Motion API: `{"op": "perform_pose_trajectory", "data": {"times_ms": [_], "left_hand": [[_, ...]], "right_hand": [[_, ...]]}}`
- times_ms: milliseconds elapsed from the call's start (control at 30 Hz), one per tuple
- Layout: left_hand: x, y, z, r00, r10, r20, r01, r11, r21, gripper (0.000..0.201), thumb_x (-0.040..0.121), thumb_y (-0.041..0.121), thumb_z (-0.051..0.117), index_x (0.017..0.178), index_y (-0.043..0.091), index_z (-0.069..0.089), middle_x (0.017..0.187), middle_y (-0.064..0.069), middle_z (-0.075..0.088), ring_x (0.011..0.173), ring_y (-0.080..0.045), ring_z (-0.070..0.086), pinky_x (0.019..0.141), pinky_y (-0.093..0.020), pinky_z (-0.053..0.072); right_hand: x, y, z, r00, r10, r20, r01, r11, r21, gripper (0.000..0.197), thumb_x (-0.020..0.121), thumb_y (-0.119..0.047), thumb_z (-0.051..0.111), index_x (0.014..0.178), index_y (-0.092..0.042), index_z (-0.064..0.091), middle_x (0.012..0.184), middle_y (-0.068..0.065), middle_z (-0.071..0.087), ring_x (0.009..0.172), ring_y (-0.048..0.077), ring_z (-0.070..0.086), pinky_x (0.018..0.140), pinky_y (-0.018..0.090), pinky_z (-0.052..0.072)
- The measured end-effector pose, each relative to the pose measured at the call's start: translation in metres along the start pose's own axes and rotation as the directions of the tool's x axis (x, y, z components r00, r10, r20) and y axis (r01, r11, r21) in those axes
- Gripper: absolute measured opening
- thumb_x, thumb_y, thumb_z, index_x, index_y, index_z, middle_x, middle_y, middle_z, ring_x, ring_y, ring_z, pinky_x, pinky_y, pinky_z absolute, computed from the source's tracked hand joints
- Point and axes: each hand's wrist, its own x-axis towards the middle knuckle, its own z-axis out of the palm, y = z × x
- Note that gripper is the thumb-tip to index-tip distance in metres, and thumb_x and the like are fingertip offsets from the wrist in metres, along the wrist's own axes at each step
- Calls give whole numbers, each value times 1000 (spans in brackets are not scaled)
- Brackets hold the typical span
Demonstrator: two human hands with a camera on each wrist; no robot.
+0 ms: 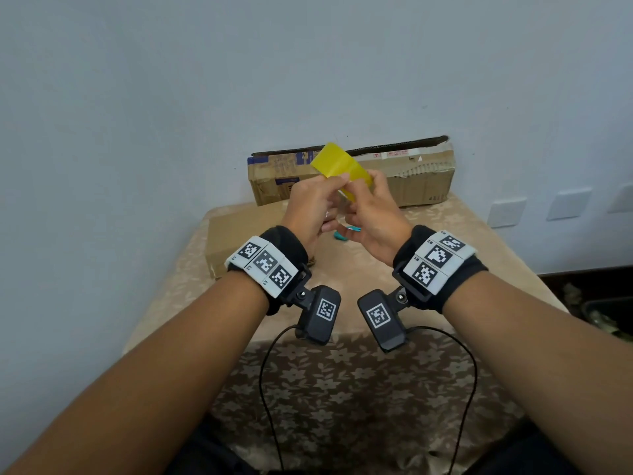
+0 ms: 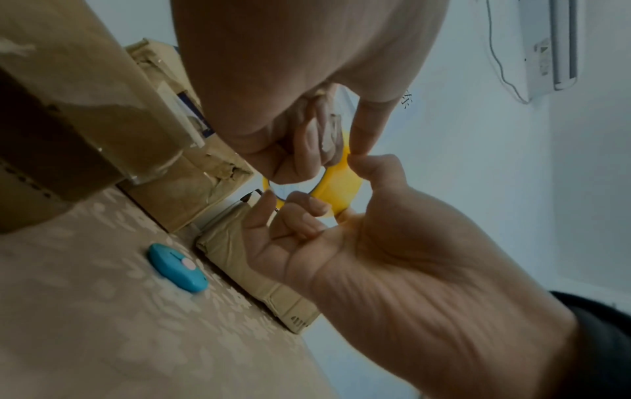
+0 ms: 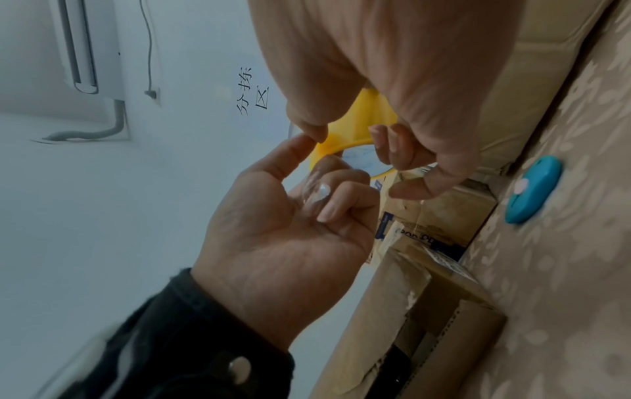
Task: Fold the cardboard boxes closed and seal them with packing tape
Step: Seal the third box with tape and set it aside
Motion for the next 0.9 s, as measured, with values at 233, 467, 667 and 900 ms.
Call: {"op": "perform_pose_trajectory", "data": {"times_ms": [233, 467, 667, 900], "left_hand": [[0, 0, 2, 994, 80, -80, -64, 982, 180, 18, 98, 17, 56, 83, 8, 53, 50, 7, 38, 41, -9, 29, 38, -17, 24], [1, -2, -1, 977, 136, -164, -94, 966, 241, 33, 94, 15, 59, 64, 17, 46, 57, -1, 38, 38, -8, 33, 40, -16, 28], [-2, -2, 1, 976, 155, -152, -118, 967, 227, 27, 96, 17, 60, 71, 11, 49, 52, 1, 39, 38, -8, 32, 38, -17, 27], [1, -3, 1, 958, 218, -185, -157, 943, 295, 35, 94, 18, 62, 61, 14, 51, 53, 1, 46, 39, -9, 37, 42, -20, 32]], "right_hand": [[1, -2, -1, 1000, 14, 1, -14, 998, -63, 26, 102, -31, 51, 126, -26, 46, 75, 0, 46, 65, 12, 45, 66, 35, 54], [0, -3, 5, 1000, 5, -23, -7, 996, -88, 29, 105, -42, 42, 133, -40, 51, 78, -1, 42, 62, 10, 40, 78, 42, 57], [-2, -1, 5, 998, -50, -45, 45, 993, -109, 22, 106, -40, 47, 127, -36, 53, 70, -6, 42, 59, 8, 42, 75, 38, 57], [0, 1, 4, 996, -76, -52, 68, 989, -129, 19, 106, -40, 48, 124, -35, 53, 72, -8, 44, 59, 6, 44, 73, 37, 57]]}}
